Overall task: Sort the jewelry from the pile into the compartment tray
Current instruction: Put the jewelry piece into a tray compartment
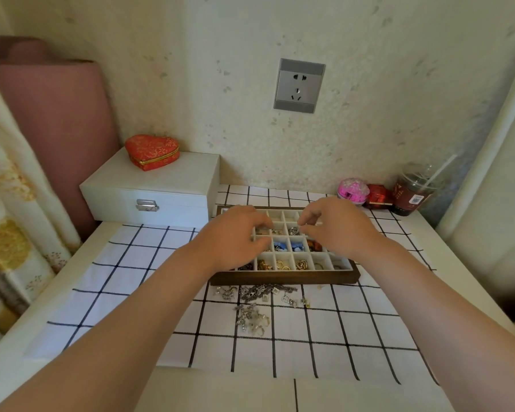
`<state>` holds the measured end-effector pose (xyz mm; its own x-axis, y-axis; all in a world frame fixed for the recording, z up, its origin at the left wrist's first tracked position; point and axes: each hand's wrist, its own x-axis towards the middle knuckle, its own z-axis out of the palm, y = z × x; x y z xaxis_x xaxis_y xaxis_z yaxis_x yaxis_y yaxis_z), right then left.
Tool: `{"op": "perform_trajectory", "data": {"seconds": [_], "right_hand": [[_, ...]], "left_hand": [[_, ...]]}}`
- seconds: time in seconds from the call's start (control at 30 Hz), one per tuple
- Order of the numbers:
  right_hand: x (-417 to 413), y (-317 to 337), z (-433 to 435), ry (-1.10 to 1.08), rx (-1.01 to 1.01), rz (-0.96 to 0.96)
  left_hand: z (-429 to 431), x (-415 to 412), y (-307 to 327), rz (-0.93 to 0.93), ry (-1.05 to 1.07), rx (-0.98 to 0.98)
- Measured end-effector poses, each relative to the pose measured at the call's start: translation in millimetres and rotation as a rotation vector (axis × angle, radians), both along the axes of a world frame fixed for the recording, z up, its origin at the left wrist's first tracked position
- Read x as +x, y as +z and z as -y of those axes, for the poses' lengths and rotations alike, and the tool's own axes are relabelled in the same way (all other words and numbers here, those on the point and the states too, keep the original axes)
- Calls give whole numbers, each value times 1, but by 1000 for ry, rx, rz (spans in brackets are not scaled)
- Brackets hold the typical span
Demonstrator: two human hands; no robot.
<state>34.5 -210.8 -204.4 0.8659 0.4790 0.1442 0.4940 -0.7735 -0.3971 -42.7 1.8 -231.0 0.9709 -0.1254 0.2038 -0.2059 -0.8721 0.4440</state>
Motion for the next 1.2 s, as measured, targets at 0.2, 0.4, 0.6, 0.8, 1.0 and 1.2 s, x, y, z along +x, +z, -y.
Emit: {"op": "perform_trajectory", "data": {"seconds": [0.2,0.4,0.6,0.8,1.0,1.2], "right_hand": [[-49,5,-4,240,-89,-109],[-72,2,1,316,-356,-240],[-84,0,0,302,-435,-156],[-86,-1,5,293,-407,-193],[-79,0,12,255,-217,-329],[-82,2,5,145,112,-504]], "left_hand": [[1,-41,-1,45,-109,79],[11,-70,-14,135,-186,184],[18,-77,-17,135,-235,256],[30,-81,-13,18,-245,257],[33,-78,-10,-52,-115,70],[39,-76,-3,-190,-112,-322]]}}
